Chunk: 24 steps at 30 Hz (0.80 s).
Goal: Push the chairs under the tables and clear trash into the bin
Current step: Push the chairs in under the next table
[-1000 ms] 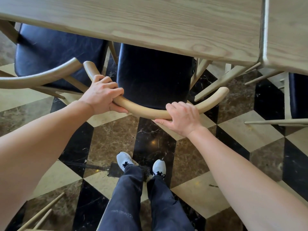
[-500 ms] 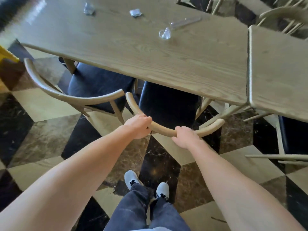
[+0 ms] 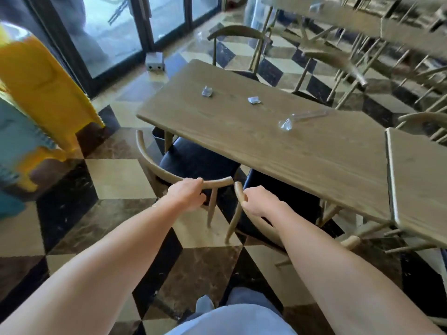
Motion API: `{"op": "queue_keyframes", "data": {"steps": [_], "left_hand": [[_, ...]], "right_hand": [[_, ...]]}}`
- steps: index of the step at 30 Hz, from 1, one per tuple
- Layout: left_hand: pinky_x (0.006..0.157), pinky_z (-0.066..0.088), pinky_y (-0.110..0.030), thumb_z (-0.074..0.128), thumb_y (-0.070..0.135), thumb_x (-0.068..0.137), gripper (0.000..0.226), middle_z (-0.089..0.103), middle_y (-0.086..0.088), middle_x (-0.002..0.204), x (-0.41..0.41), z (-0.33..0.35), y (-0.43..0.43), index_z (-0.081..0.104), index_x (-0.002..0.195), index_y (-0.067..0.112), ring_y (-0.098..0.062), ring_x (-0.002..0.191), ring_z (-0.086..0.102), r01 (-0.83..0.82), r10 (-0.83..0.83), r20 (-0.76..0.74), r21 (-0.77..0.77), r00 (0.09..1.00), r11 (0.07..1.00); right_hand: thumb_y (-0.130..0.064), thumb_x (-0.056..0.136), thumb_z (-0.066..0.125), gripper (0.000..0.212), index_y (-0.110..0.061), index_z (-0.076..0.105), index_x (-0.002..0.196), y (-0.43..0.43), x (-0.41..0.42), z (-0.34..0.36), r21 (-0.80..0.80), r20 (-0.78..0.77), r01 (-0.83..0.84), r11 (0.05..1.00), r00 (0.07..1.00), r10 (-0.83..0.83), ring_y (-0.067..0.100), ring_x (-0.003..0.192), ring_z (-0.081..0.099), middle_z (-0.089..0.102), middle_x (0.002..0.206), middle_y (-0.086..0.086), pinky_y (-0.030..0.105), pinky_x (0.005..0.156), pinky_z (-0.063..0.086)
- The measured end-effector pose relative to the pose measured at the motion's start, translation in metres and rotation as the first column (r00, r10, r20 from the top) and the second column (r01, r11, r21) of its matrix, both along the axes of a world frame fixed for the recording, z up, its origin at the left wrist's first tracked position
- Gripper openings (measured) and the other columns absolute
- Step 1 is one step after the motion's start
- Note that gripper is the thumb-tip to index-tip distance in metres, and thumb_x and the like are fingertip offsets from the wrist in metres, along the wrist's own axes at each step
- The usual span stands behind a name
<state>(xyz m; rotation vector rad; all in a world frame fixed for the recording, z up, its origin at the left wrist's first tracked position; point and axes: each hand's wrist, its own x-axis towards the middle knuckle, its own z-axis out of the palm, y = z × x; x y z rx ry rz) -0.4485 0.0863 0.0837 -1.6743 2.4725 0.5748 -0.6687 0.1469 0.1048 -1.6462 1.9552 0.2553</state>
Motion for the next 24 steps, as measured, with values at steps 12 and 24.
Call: {"op": "queue_keyframes", "data": {"steps": [12,24], "left_hand": [[0.055,0.037,-0.031,0.052,0.040,0.094,0.017,0.053,0.004,0.084,0.164,0.014,-0.031,0.049,0.086,0.025,-0.013,0.070,0.050,-0.401,0.402,0.037,-0.038,0.915,0.915],[0.061,0.036,-0.032,0.045,0.042,0.096,0.019,0.050,0.002,0.085,0.249,0.035,-0.171,0.044,0.087,0.026,-0.017,0.075,0.050,-0.500,0.505,0.038,-0.096,0.862,0.861]], "right_hand": [[-0.034,0.096,0.051,0.017,-0.026,0.050,0.081,-0.110,0.143,0.015,-0.096,0.075,-0.304,0.948,0.947,0.312,0.017,0.072,0.056,0.058,0.086,-0.002,0.032,0.056,0.042],[-0.028,0.091,0.052,0.011,-0.023,0.053,0.081,-0.289,0.252,0.016,-0.142,0.083,-0.438,0.888,0.888,0.452,0.019,0.075,0.056,0.057,0.084,-0.002,0.035,0.063,0.045]]}}
